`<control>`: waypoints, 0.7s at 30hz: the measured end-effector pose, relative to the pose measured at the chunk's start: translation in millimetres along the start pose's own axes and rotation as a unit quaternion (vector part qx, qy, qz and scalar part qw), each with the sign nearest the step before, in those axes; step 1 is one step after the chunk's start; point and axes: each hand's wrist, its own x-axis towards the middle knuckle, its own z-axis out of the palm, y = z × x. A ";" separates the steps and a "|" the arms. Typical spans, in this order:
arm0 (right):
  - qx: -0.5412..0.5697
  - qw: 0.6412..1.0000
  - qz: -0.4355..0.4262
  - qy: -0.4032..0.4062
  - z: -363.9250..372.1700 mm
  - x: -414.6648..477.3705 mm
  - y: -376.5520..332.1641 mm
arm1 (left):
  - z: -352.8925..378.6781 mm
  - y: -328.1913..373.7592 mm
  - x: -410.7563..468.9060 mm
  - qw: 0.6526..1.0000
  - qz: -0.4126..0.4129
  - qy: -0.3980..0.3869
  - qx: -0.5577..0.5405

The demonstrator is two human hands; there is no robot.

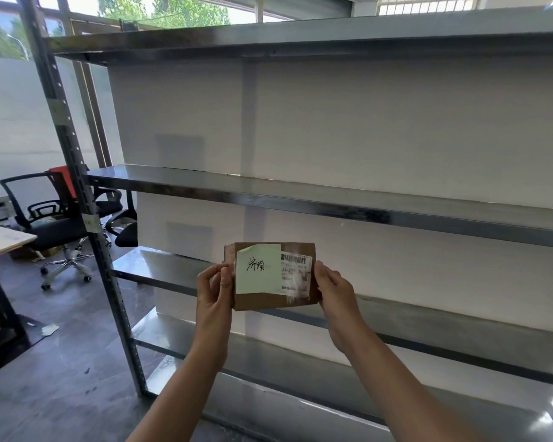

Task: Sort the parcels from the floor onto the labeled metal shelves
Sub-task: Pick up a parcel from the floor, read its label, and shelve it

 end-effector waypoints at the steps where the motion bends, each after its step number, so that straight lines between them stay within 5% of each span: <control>1: 0.004 1.000 0.000 0.000 2.8 0.2 1.6 | -3.8 0.8 0.3 1.000 0.000 0.012 -0.002; 21: 0.012 0.993 0.006 -0.117 101.1 6.3 13.6 | -92.7 12.5 5.9 0.981 -0.036 0.189 -0.015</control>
